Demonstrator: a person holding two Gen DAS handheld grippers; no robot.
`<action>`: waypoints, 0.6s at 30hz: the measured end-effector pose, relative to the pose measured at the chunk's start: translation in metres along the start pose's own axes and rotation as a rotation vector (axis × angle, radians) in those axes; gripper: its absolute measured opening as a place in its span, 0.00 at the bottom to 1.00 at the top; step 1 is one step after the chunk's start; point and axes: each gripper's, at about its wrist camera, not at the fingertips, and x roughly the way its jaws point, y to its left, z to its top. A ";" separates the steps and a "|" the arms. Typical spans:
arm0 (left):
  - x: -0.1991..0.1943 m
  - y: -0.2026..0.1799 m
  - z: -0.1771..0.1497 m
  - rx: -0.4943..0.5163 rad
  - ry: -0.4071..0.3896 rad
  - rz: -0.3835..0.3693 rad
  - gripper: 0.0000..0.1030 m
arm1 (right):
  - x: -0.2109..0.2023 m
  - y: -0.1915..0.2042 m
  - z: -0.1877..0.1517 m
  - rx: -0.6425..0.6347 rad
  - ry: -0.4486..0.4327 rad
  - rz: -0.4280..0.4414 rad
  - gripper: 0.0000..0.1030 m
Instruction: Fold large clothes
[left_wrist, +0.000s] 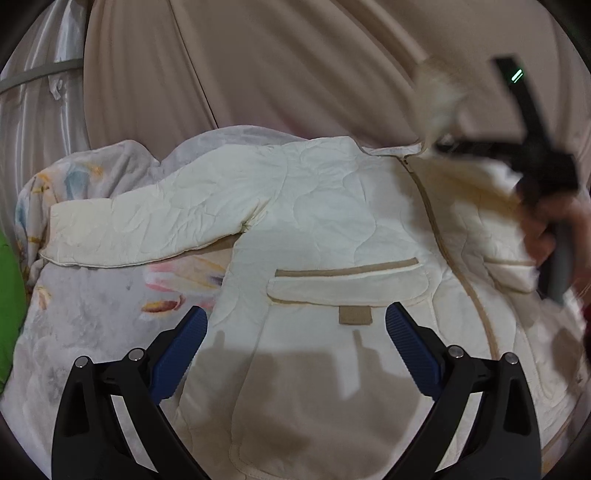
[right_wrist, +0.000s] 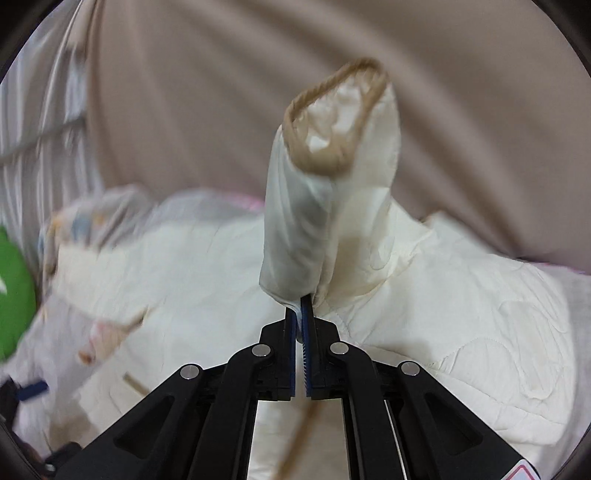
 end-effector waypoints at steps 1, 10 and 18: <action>0.002 0.002 0.003 -0.010 0.005 -0.015 0.92 | 0.018 0.019 -0.010 -0.047 0.040 -0.015 0.10; 0.058 0.006 0.065 -0.083 0.074 -0.222 0.92 | -0.040 -0.004 -0.058 -0.025 0.013 0.019 0.46; 0.173 -0.012 0.095 -0.264 0.282 -0.375 0.71 | -0.119 -0.195 -0.113 0.384 0.001 -0.273 0.58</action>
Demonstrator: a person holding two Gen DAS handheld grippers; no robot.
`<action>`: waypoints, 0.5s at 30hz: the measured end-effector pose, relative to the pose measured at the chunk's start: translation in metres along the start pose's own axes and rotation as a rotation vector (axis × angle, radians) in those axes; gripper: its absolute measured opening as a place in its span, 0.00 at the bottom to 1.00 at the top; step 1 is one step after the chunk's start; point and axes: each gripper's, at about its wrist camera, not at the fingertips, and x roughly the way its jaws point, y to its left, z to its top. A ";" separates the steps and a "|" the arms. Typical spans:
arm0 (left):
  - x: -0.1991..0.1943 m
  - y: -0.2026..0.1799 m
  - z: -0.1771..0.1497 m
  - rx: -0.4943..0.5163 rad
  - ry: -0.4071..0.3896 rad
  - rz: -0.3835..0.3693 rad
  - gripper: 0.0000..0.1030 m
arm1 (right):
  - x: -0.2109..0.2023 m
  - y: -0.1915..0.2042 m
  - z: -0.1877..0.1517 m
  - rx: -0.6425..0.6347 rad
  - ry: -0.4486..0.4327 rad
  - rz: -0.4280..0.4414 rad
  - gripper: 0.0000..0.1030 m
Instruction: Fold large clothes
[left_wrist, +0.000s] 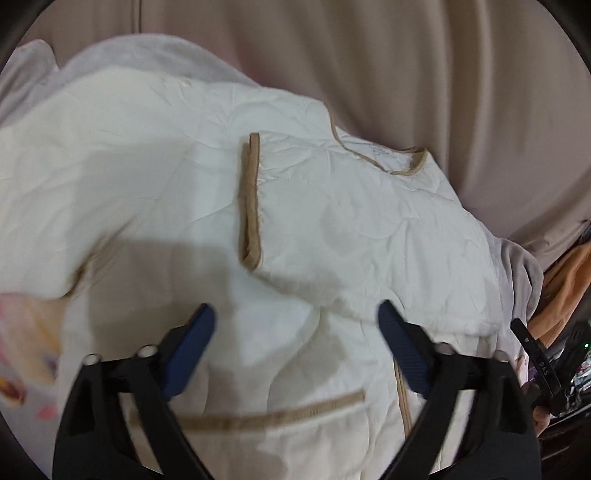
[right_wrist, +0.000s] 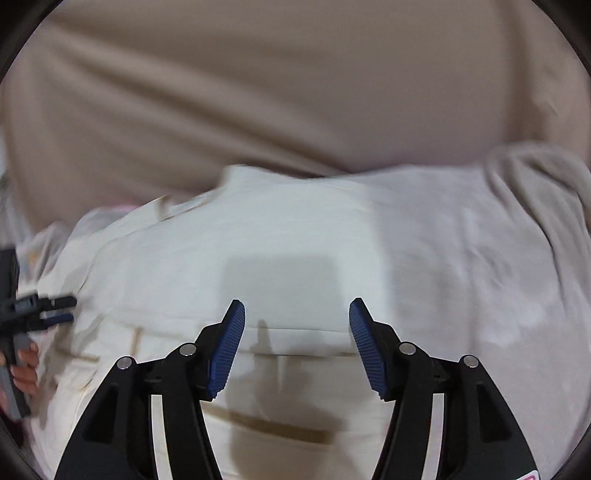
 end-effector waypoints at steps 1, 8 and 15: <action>0.008 0.000 0.004 -0.012 0.003 0.018 0.55 | 0.004 -0.020 0.001 0.054 0.015 0.001 0.58; 0.010 -0.023 0.021 0.053 -0.065 0.052 0.07 | 0.058 -0.039 0.011 0.183 0.102 0.075 0.20; -0.042 -0.051 0.042 0.158 -0.293 -0.001 0.06 | -0.018 -0.038 0.031 0.154 -0.222 0.147 0.07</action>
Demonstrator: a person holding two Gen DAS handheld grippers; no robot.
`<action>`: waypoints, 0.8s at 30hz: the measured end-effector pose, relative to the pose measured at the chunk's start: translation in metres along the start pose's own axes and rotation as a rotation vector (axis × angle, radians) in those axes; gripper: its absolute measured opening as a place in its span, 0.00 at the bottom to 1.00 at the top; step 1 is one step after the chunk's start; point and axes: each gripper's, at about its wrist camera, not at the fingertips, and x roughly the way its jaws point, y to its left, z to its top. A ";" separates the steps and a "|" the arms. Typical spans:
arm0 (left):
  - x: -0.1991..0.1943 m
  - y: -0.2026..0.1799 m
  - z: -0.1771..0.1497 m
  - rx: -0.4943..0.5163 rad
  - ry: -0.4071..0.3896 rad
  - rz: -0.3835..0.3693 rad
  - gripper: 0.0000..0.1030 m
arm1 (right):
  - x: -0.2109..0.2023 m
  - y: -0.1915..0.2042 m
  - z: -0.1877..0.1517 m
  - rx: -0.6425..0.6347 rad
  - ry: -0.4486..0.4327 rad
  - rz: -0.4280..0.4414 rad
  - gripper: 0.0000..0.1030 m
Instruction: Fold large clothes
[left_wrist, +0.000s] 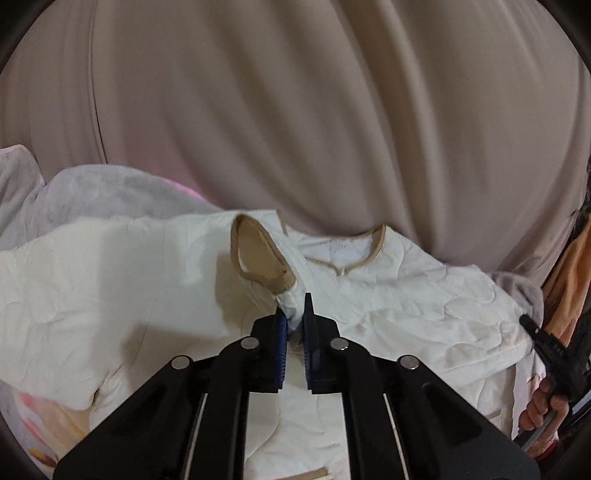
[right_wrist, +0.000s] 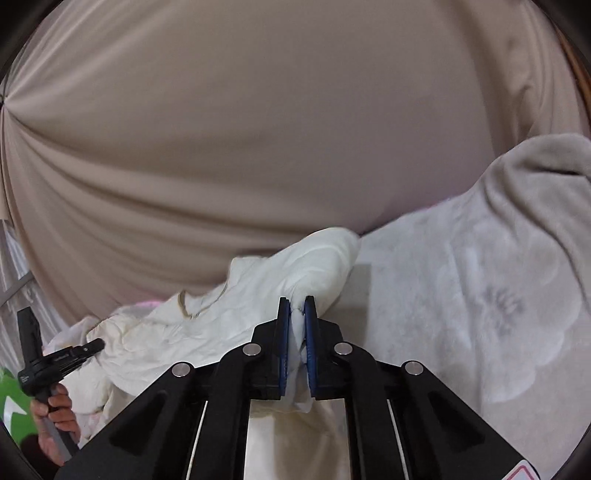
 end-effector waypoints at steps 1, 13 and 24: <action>0.009 0.002 -0.002 -0.004 0.026 0.002 0.07 | 0.007 -0.008 -0.005 -0.008 0.029 -0.043 0.07; -0.013 0.053 -0.051 -0.082 0.230 -0.030 0.70 | -0.048 -0.027 -0.039 -0.075 0.299 -0.115 0.44; -0.164 0.136 -0.190 -0.204 0.318 0.026 0.82 | -0.174 -0.036 -0.173 -0.038 0.521 -0.022 0.66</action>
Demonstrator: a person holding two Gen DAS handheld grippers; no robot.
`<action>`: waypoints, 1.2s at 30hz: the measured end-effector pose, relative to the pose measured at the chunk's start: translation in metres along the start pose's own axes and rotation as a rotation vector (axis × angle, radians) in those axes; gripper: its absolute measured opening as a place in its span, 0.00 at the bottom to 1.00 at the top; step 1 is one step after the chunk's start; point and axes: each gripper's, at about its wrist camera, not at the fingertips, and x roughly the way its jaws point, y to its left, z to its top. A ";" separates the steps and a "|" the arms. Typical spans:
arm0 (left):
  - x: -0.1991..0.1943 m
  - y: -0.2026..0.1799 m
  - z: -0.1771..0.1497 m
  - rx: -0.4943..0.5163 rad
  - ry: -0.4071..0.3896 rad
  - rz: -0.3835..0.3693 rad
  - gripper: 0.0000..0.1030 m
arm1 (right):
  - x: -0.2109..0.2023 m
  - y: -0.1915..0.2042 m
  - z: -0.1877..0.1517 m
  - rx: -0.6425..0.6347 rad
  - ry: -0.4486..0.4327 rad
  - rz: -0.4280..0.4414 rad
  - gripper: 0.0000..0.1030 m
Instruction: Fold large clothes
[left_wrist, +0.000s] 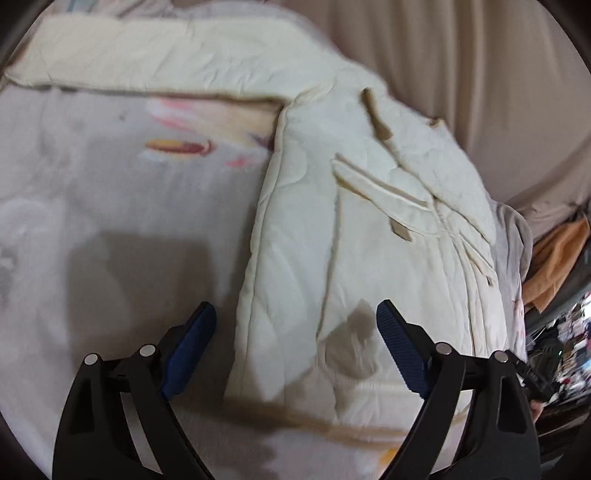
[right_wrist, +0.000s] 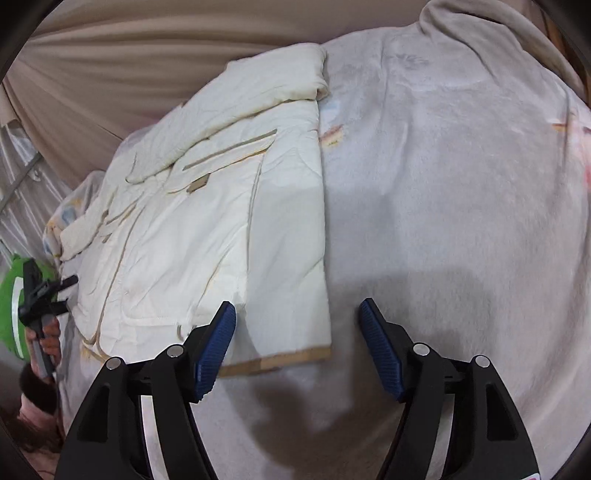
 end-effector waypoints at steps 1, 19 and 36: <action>0.002 -0.008 -0.004 0.029 0.008 0.006 0.71 | 0.000 0.002 -0.001 -0.005 -0.003 -0.010 0.62; -0.092 -0.021 -0.118 0.179 0.162 0.049 0.14 | -0.104 0.008 -0.131 -0.007 0.012 -0.090 0.10; -0.004 -0.106 0.064 0.180 -0.068 -0.099 0.86 | -0.055 0.002 0.075 0.024 -0.306 -0.091 0.65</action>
